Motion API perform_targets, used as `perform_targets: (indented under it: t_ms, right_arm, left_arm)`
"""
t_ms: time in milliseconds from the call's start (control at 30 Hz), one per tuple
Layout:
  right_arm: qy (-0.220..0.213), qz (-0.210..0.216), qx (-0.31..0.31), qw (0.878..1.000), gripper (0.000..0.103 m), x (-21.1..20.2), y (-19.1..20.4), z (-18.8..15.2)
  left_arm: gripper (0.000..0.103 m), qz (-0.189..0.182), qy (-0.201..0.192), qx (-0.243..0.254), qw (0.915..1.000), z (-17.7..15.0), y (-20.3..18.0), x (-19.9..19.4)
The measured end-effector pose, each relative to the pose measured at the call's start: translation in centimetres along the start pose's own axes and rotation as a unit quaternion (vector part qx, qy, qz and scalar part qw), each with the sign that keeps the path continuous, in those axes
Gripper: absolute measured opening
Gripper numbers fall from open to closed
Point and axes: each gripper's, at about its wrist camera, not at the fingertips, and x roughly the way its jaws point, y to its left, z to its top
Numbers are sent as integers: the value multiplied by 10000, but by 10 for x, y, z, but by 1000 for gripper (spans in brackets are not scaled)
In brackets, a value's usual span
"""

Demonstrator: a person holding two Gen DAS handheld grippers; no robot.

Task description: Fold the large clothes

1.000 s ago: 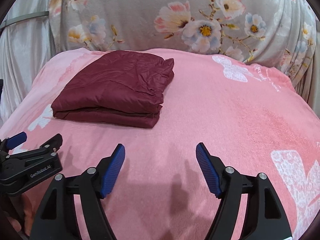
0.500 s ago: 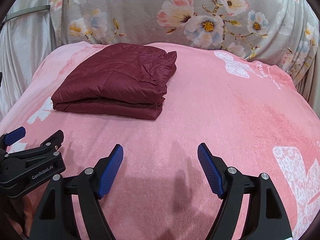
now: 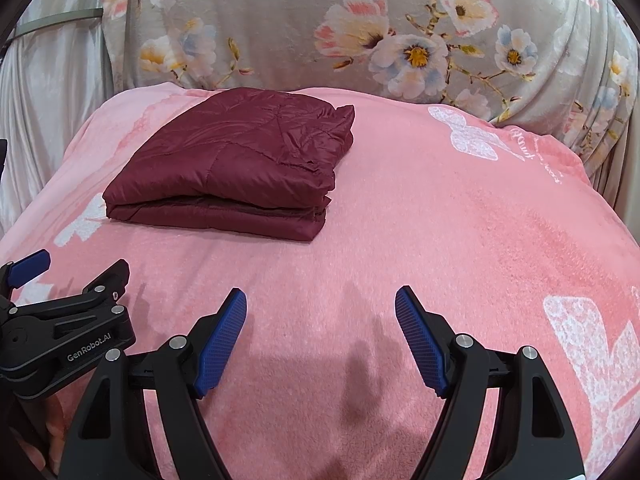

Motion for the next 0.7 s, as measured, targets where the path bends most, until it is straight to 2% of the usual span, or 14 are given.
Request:
perform_targets:
  t_ms: [700]
  right_arm:
    - [-71,-62,-161,9998,75,-3,10,-1]
  left_arm:
    - [98,22,-111,126,9999,0,-6,-5]
